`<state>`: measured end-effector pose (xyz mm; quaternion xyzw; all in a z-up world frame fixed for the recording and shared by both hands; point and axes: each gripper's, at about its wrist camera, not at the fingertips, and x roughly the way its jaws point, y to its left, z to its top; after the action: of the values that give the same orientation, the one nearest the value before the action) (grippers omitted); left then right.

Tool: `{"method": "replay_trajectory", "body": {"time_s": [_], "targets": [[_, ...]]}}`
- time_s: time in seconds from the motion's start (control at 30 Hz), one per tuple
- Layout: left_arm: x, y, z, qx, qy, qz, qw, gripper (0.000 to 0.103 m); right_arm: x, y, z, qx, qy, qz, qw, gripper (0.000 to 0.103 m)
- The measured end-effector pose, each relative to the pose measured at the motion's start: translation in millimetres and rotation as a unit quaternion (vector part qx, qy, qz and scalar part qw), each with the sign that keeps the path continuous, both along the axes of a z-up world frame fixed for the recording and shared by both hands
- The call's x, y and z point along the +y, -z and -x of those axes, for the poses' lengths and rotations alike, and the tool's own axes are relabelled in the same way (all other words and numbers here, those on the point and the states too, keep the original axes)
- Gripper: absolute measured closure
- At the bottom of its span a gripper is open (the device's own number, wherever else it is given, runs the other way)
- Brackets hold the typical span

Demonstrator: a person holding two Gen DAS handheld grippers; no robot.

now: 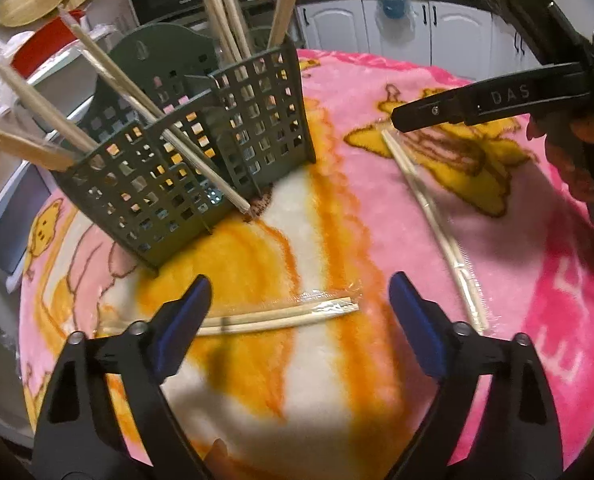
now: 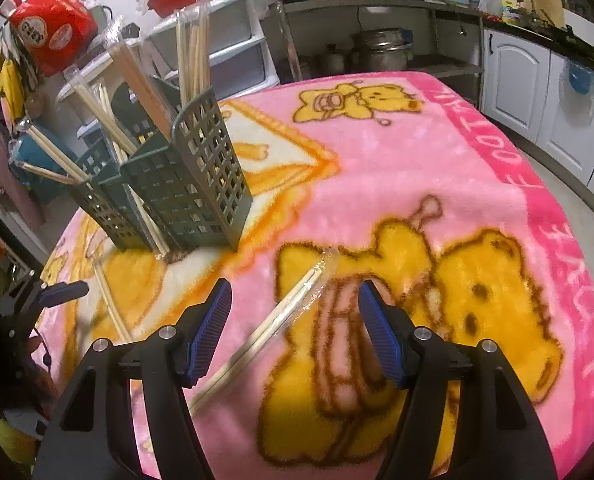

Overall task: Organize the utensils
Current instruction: 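Lower the left tool onto a wrapped chopstick while the right tool lowers onto another, then close the left tool on its chopstick while the right tool grasps another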

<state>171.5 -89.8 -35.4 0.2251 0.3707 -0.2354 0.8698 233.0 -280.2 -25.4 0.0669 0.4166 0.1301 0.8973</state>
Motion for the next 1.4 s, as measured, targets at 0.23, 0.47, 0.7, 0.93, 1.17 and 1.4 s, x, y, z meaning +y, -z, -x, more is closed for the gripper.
{"method": "replay_trajectory", "body": {"time_s": [0.23, 0.47, 0.7, 0.93, 1.17, 1.4], "targets": [[-8, 15, -2, 0.016, 0.029, -0.028, 0.9991, 0.045, 5, 11, -15, 0.017, -0.004, 0.018, 1.000, 0.040], [-17, 19, 7, 0.021, 0.061, -0.028, 0.9975, 0.079, 3, 24, -34, 0.037, 0.011, 0.019, 0.999, 0.042], [-21, 20, 0, 0.046, 0.063, -0.008, 0.9969, 0.088, 0, 30, -50, 0.052, 0.023, 0.008, 0.998, 0.058], [-18, 14, -10, 0.061, 0.054, 0.008, 0.9967, 0.096, -5, 32, -53, 0.046, 0.031, 0.018, 0.998, 0.085], [-10, 8, -20, 0.073, 0.038, 0.021, 0.9964, 0.103, -11, 23, -45, 0.029, 0.033, -0.007, 0.999, 0.096], [2, -13, -20, 0.079, 0.024, 0.073, 0.9939, 0.103, -8, -10, -25, -0.017, 0.015, -0.029, 0.999, 0.097]]}}
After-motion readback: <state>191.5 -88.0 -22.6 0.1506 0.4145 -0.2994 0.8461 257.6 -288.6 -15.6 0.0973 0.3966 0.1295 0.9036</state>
